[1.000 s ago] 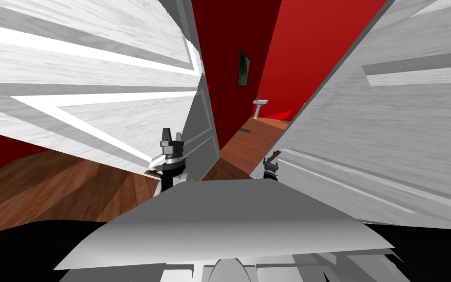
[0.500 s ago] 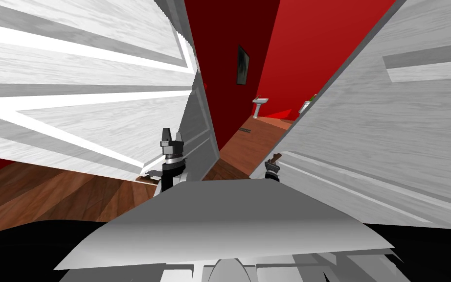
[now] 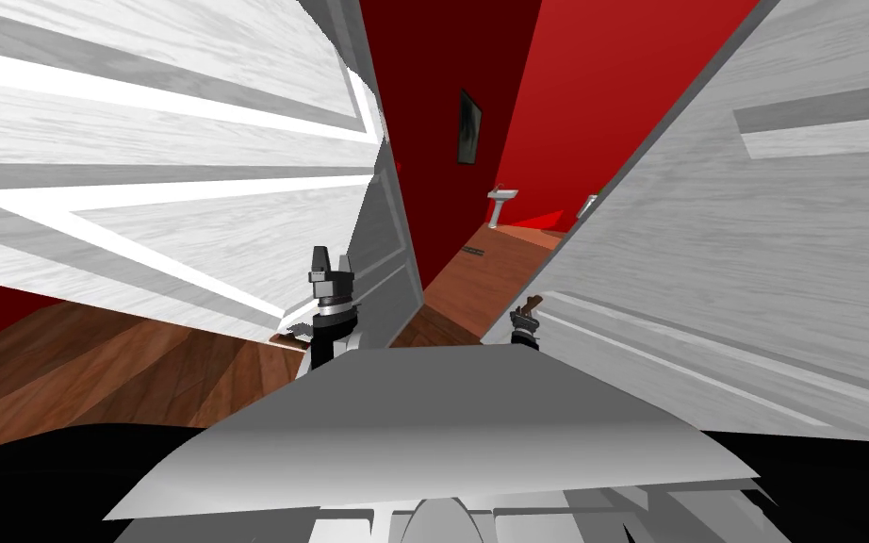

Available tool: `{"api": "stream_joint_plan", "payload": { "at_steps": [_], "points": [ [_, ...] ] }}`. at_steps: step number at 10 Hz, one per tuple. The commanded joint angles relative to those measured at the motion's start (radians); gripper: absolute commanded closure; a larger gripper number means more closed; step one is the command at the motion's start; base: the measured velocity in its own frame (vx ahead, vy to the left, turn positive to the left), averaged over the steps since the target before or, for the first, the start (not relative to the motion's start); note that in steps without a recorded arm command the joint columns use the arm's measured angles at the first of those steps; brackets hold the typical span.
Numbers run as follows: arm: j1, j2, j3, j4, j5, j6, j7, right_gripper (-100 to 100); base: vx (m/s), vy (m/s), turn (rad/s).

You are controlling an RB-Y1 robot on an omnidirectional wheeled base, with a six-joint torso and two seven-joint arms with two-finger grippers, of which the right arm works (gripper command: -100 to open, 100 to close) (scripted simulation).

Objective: Pull the door open

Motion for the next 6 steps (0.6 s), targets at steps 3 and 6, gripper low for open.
{"api": "stream_joint_plan", "payload": {
  "at_steps": [3,6],
  "points": [
    [0.01,-0.013,0.035,-0.009,0.017,0.002,-0.031,100,-0.177,0.036,0.054],
    [0.02,-0.031,0.068,-0.019,0.034,0.004,-0.062,100,-0.211,0.02,0.086]
  ]
}}
